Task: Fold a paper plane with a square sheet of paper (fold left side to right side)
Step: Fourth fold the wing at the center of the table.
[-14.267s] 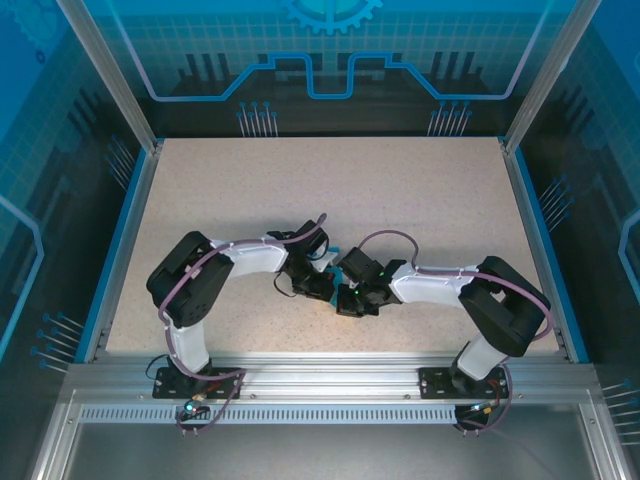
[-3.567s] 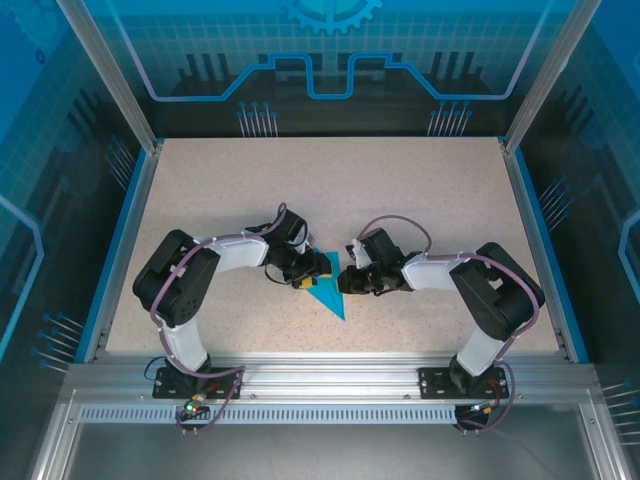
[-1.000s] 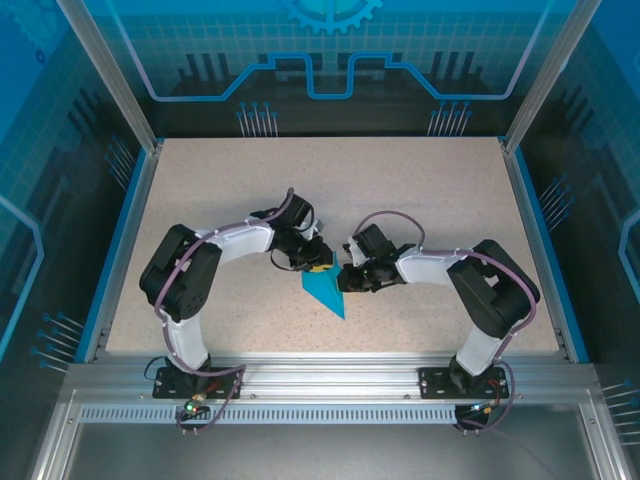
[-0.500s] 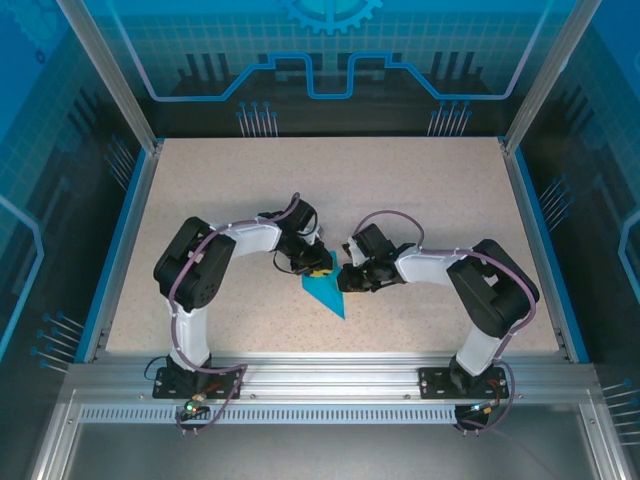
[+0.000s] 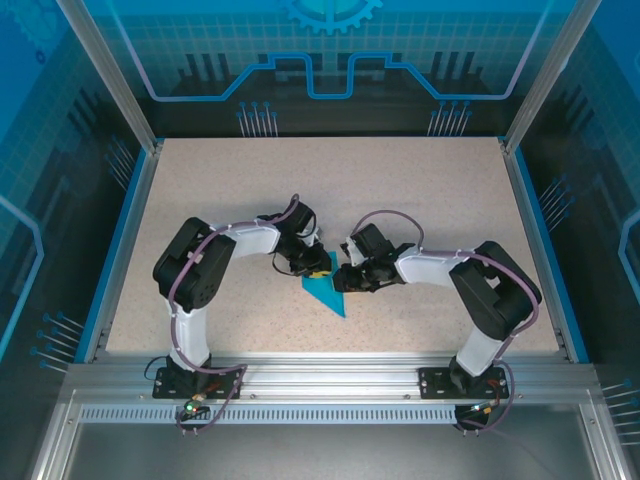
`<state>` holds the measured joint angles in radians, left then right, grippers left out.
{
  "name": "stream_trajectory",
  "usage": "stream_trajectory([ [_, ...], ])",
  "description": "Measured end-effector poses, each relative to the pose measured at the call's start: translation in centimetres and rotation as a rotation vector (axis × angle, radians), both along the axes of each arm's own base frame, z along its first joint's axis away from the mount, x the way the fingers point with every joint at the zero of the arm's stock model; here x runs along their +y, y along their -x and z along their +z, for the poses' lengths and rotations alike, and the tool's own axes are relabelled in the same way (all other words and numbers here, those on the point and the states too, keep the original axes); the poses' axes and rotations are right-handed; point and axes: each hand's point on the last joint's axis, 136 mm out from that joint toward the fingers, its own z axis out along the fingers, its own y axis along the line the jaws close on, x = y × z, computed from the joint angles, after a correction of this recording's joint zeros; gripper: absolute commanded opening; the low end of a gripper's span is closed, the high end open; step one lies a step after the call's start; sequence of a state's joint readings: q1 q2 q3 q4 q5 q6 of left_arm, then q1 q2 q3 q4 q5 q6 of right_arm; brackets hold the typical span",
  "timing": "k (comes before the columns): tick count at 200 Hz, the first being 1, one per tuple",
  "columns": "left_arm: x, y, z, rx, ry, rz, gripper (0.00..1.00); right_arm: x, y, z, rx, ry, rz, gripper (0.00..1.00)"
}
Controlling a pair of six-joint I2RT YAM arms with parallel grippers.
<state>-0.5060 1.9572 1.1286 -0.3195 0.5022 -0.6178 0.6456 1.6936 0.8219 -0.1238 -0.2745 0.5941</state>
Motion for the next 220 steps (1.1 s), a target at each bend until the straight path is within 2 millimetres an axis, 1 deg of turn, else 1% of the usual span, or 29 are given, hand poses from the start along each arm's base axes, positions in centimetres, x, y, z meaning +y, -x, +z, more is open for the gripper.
stream_trajectory([
  [13,0.0,0.0,0.0,-0.002,0.001,0.001,0.2,-0.3,-0.1,0.9,-0.025,-0.001,-0.012,0.37],
  [36,0.0,0.0,0.0,-0.005,0.003,0.001,0.2,-0.5,-0.2,3.8,-0.089,-0.038,-0.024,0.36],
  [50,0.0,-0.1,0.0,-0.005,0.003,0.001,0.2,-0.4,-0.2,5.4,-0.12,-0.071,-0.022,0.29],
  [64,0.0,-0.1,0.0,-0.005,0.003,0.001,0.2,-0.2,0.3,6.2,-0.117,-0.106,-0.02,0.22],
  [75,0.0,0.0,0.0,-0.005,0.003,0.001,0.2,0.0,0.9,5.9,-0.088,-0.122,-0.022,0.19],
  [88,0.0,0.0,0.0,-0.005,0.003,0.001,0.2,0.2,1.9,5.1,-0.042,-0.127,-0.018,0.17],
  [116,0.0,0.0,0.0,-0.005,0.003,0.001,0.2,1.5,3.4,3.3,0.035,-0.129,0.007,0.16],
  [136,0.0,0.0,0.0,-0.005,0.003,0.001,0.2,1.9,4.1,1.9,0.081,-0.112,0.016,0.16],
  [165,0.0,0.0,0.0,-0.005,0.003,0.001,0.2,1.9,4.3,0.6,0.121,-0.087,0.009,0.16],
  [220,0.0,0.0,0.0,-0.006,0.003,0.001,0.2,1.8,4.4,0.4,0.13,-0.06,0.01,0.16],
])
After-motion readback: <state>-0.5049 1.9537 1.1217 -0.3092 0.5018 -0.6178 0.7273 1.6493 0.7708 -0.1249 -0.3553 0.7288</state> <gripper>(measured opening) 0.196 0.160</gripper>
